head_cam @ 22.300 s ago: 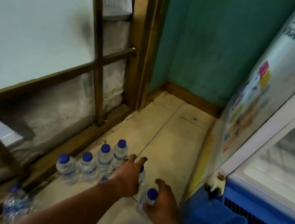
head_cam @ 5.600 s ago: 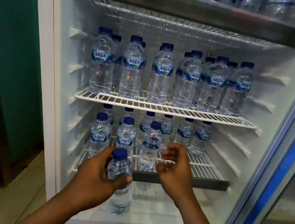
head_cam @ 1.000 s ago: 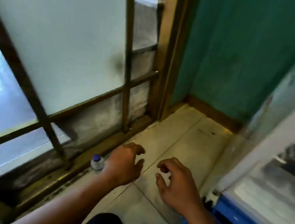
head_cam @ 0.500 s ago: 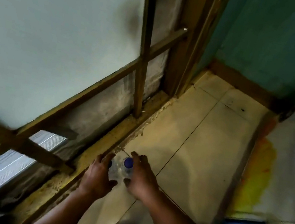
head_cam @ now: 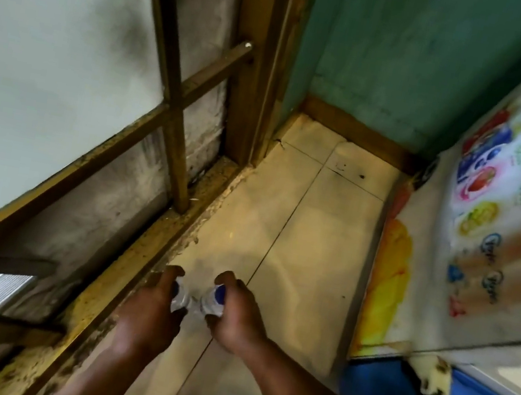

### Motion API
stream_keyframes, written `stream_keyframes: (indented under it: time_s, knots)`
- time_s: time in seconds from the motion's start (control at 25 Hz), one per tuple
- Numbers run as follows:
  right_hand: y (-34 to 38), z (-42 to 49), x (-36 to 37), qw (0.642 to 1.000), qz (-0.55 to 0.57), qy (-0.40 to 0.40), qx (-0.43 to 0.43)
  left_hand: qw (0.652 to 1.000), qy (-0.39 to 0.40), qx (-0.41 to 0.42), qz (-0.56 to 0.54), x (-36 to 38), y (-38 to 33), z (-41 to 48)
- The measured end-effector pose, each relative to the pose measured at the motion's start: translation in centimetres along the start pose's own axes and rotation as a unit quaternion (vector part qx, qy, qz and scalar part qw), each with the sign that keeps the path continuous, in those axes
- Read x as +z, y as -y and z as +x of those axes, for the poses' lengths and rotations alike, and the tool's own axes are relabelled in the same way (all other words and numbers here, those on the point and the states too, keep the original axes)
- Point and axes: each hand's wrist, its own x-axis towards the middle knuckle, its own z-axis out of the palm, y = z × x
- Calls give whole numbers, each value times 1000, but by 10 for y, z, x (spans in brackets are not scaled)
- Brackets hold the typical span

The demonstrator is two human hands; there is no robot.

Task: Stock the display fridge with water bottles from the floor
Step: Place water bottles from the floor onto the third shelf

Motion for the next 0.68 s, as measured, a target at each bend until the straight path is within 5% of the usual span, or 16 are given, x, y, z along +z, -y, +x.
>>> stream_keyframes:
  time_s: [0.24, 0.44, 0.68]
  knots:
    - [-25, -66, -109, 993, 57, -91, -54, 990, -52, 91, -90, -39, -100, -39]
    - [-33, -179, -215, 965, 167, -165, -117, 948, -99, 194, -233, -82, -188, -109]
    - [-71, -309, -315, 839, 465, -211, -190, 885, -72, 329, -321, -112, -315, -213]
